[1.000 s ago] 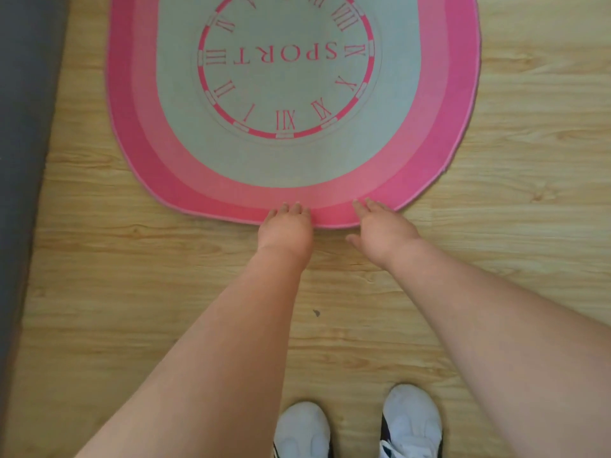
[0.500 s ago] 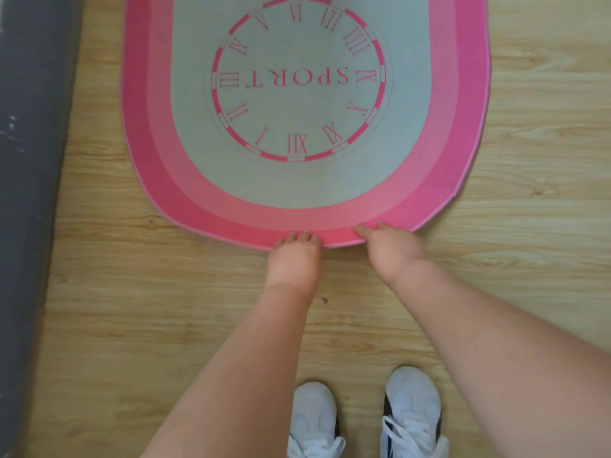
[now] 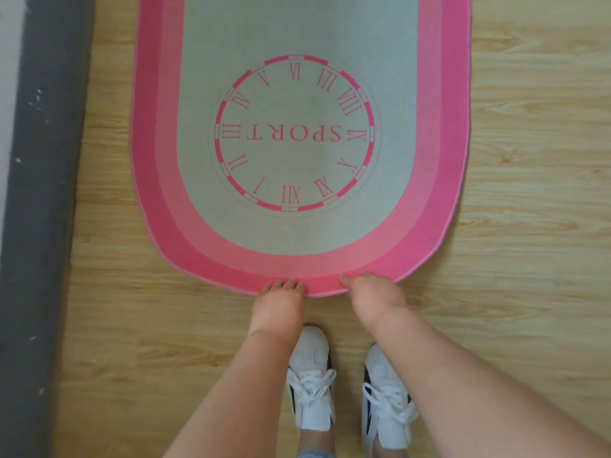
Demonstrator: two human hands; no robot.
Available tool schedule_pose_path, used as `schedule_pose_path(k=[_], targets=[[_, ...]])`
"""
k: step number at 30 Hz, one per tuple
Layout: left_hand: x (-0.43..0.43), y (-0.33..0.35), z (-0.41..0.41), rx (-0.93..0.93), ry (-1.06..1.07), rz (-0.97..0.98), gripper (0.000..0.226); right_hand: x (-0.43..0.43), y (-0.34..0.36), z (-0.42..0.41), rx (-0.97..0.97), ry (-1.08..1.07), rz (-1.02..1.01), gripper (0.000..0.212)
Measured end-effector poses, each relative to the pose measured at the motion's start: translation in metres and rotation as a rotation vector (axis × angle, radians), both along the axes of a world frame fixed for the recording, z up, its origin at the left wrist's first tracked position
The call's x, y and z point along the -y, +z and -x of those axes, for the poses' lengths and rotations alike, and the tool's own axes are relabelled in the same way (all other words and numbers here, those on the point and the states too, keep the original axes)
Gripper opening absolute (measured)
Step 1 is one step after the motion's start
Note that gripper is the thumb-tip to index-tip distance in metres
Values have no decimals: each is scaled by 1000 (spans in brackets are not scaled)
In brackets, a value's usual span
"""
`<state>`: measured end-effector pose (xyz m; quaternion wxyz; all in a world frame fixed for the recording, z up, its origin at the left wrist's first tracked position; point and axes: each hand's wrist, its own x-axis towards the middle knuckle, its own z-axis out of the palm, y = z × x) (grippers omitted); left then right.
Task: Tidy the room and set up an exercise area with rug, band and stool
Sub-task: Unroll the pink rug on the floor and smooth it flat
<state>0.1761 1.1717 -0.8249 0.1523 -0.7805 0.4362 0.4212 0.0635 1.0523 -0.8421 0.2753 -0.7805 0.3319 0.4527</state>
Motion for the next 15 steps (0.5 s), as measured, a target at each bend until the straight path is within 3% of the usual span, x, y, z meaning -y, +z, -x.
schedule_pose_path(k=[11, 15], targets=[[-36, 20, 26, 49, -13, -192, 66, -37, 8, 28, -19, -75, -194, 46], [-28, 46, 26, 41, 17, -268, 81, -44, 27, 47, -16, -214, -216, 50]])
